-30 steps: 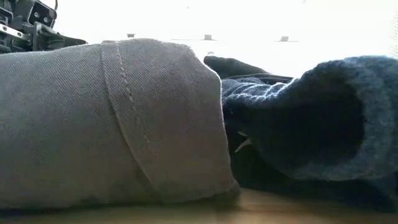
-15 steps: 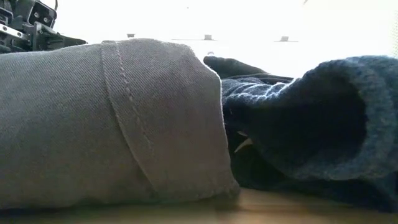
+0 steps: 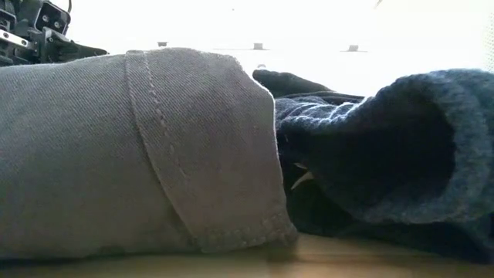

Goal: Sort clothes
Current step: Put the black boxer into the bottom laundry organizer

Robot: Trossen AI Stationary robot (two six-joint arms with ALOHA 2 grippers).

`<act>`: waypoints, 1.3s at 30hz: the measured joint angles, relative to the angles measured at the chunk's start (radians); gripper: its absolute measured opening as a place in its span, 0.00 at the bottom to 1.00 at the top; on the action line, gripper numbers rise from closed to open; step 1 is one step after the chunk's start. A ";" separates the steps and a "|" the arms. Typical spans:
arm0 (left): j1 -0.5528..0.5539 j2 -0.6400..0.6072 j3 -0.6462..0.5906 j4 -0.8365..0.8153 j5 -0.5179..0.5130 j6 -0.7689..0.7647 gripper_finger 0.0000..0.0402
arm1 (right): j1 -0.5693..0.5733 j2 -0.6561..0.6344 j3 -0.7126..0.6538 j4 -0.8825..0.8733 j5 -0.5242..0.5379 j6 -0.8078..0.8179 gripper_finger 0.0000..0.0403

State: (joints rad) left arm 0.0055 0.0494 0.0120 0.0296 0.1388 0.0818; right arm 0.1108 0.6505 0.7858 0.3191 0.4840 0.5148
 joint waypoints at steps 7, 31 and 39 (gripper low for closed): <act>0.000 0.000 0.000 0.000 0.000 0.000 0.00 | -0.094 0.318 0.438 -0.983 -0.006 0.353 0.00; 0.000 0.000 0.000 0.056 0.001 -0.170 0.00 | -0.216 1.269 0.621 -1.324 -0.405 -0.005 0.67; 0.000 0.000 0.000 0.112 0.001 -0.315 0.00 | -0.229 1.447 0.631 -1.293 -0.427 -0.137 0.59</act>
State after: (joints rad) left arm 0.0051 0.0494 0.0120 0.1413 0.1394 -0.2330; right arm -0.1181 2.0975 1.4168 -0.9744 0.0574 0.3783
